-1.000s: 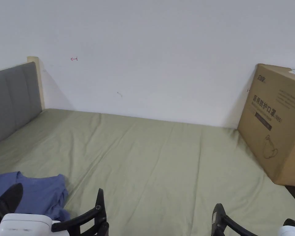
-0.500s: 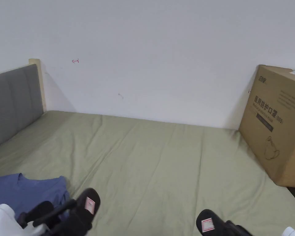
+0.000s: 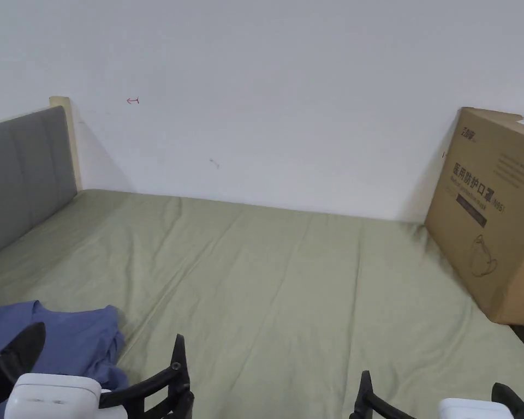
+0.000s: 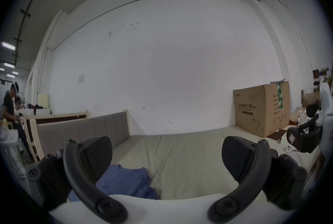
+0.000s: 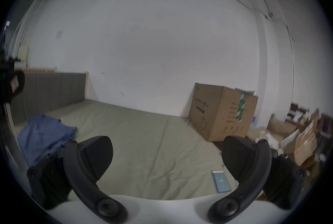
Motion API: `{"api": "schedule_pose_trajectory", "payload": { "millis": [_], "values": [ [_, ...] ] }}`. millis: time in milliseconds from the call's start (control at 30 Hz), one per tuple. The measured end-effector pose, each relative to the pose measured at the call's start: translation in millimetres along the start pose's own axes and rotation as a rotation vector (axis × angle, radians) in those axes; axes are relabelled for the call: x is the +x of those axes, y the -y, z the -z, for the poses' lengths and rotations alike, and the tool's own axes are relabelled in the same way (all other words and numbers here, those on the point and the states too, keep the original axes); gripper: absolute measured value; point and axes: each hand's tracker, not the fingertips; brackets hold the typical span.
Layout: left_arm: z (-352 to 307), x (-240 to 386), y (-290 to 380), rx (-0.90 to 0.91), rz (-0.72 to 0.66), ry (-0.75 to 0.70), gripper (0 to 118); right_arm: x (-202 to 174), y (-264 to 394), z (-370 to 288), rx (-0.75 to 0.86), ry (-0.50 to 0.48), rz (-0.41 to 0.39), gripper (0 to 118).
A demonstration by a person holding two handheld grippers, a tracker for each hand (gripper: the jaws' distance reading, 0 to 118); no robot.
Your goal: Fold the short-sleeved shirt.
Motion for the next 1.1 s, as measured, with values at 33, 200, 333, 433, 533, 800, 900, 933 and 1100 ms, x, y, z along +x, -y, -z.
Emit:
{"api": "schedule_pose_trajectory", "payload": {
  "millis": [33, 200, 333, 433, 533, 800, 900, 933, 1100],
  "values": [
    [-0.8, -4.1, 0.5, -0.009, -0.017, 0.013, 109, 6.1, -1.3, 0.9, -0.011, -0.025, 0.045, 118],
    [3.4, -19.8, -0.1, -0.078, -0.101, 0.014, 0, 11.4, -7.2, 4.2, -0.024, 0.148, 0.076, 0],
    [0.6, -18.6, -2.4, -0.07, -0.064, 0.003, 0, 34.1, -4.0, 11.1, -0.094, 0.014, 0.142, 0],
    [3.8, -13.4, -7.8, -0.056, -0.072, 0.01, 0, 32.7, -4.0, 5.2, -0.071, 0.054, 0.097, 0],
    [7.3, -9.2, -8.5, -0.056, -0.079, 0.032, 0, 40.0, -9.9, 3.9, -0.083, 0.008, 0.128, 0],
    [-21.5, -68.3, -18.5, -0.053, -0.012, -0.118, 0, -30.5, -36.4, 29.2, -0.058, -0.21, 0.1, 0],
    [-49.3, -121.9, -23.7, -0.102, 0.011, -0.268, 0, -93.3, -44.8, 40.2, -0.065, -0.395, 0.082, 0],
    [-61.1, -137.1, -24.3, -0.12, 0.018, -0.322, 0, -111.3, -46.5, 40.5, -0.068, -0.442, 0.086, 0],
    [-110.1, -197.8, -29.1, -0.184, 0.012, -0.549, 0, -192.5, -48.5, 28.4, -0.107, -0.73, 0.122, 0]
  ]
}}
